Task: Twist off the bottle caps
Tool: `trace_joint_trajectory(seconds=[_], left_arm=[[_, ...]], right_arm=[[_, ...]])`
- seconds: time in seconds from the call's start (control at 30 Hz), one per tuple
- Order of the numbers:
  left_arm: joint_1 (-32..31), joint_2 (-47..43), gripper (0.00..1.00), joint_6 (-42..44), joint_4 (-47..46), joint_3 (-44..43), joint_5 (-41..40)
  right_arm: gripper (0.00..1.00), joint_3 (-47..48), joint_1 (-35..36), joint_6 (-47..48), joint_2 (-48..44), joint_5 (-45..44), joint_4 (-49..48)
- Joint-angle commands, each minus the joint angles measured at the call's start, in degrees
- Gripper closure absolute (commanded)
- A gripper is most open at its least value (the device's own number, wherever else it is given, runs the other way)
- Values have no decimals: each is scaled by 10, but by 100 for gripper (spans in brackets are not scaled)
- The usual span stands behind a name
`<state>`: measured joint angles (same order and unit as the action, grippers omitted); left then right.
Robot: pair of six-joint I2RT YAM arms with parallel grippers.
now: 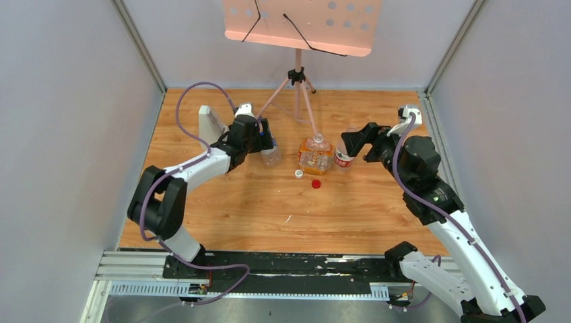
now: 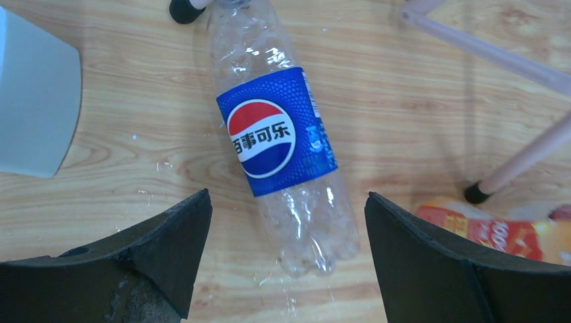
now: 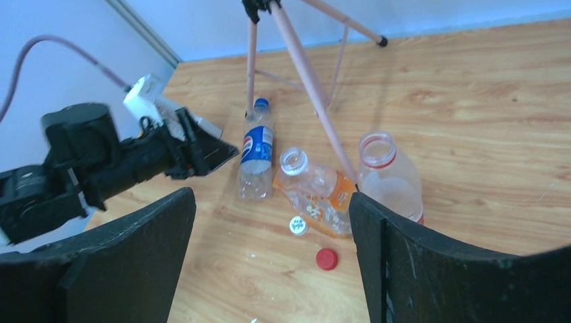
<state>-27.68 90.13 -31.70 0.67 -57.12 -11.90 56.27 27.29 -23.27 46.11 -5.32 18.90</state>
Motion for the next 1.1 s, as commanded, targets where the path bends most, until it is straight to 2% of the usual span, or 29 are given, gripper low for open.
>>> trace_joint_trajectory(seconds=[0.0,0.2,0.47,0.53,0.67,0.87,1.07], left_arm=[[13,64,10,-34,-39,-26,-6],[30,125,12,-58,-72,-28,18],[34,149,12,-53,-123,-20,41],[36,158,15,-51,-128,-19,48],[38,162,29,-44,-136,-13,69],[37,122,44,-26,-138,23,79],[37,34,51,-7,-130,106,112]], right_arm=[[15,-7,-2,-36,-12,42,13],[16,-12,-2,-54,-14,77,16],[16,-23,-2,-59,-13,85,17],[17,-24,-2,-59,-12,88,18],[16,-29,-2,-58,-10,92,17],[16,-35,-2,-62,-9,101,17],[15,-42,-2,-74,-11,146,17]])
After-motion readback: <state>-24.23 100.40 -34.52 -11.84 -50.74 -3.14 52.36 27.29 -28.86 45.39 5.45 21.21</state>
